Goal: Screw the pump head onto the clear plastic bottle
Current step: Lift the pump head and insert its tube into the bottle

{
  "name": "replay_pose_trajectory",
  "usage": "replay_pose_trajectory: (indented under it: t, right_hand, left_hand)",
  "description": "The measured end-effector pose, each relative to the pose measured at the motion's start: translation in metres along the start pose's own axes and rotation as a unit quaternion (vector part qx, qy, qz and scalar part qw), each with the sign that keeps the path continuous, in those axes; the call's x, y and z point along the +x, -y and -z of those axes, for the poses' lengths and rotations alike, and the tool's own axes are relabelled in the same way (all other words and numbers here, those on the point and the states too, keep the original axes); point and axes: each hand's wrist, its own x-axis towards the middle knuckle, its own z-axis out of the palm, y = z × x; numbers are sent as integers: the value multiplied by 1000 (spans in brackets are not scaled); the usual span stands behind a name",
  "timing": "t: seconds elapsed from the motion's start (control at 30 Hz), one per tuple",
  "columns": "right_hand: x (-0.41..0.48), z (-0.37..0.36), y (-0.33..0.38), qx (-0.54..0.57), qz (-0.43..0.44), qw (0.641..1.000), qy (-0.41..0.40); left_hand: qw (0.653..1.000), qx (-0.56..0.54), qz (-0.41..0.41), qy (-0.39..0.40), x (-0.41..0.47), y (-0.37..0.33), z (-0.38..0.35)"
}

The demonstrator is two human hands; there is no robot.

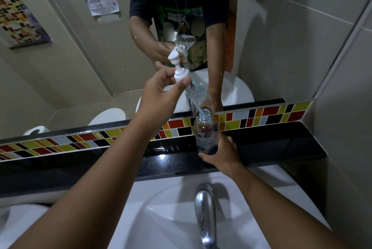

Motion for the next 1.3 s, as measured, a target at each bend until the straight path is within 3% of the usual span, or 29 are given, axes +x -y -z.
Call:
replay_pose_trajectory:
  t: [0.93, 1.3]
  right_hand:
    - [-1, -3, -4, 1, 30, 999, -18]
    - [-2, 0, -1, -10, 23, 1000, -1]
  left_hand:
    - [991, -2, 74, 115, -12, 70, -35]
    - [993, -29, 71, 85, -22, 77, -41]
